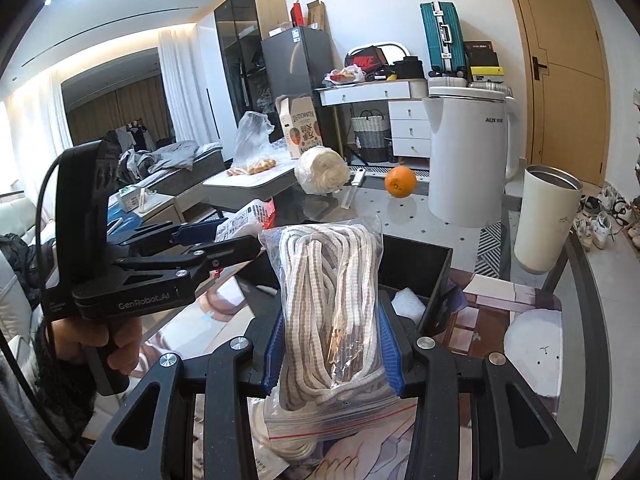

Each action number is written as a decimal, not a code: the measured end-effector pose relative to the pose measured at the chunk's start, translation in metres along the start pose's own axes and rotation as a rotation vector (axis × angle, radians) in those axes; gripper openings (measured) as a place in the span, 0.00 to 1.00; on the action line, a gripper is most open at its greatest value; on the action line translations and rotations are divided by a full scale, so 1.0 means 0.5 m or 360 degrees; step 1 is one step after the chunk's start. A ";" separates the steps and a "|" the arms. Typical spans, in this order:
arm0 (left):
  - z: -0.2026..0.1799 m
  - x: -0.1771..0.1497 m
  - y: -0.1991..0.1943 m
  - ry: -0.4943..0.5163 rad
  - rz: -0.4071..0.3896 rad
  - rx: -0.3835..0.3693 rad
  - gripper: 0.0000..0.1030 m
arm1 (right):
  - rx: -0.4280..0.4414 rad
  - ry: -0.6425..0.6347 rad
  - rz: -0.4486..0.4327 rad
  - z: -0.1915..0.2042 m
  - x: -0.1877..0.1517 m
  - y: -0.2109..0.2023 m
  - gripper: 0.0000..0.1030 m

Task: Organize soft objects
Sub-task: 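Carry the snack packet with the left tool while the right carries the rope bag to the box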

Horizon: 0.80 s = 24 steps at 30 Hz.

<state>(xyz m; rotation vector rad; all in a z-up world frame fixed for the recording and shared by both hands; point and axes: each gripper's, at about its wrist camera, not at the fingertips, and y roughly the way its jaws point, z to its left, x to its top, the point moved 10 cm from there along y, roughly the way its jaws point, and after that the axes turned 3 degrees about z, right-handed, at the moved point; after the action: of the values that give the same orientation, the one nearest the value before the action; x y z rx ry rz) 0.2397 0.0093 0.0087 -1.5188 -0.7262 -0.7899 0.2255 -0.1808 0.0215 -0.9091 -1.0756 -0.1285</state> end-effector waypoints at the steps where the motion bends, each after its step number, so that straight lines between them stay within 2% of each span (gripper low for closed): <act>1: -0.001 0.002 0.006 0.0004 0.0002 -0.0002 0.52 | -0.0004 0.0002 0.0005 -0.003 0.002 0.006 0.40; 13: 0.004 0.029 0.048 0.0021 -0.0005 0.0001 0.52 | -0.0033 0.0023 -0.0005 -0.029 0.047 0.059 0.40; 24: 0.027 0.041 0.078 -0.0020 -0.0012 0.0009 0.52 | -0.0097 -0.0059 0.0028 -0.038 0.072 0.122 0.40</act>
<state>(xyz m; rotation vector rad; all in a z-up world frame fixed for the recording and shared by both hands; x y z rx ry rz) 0.2842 0.0191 0.0028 -1.5179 -0.7432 -0.7844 0.2877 -0.1429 0.0120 -0.9785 -1.1027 -0.1310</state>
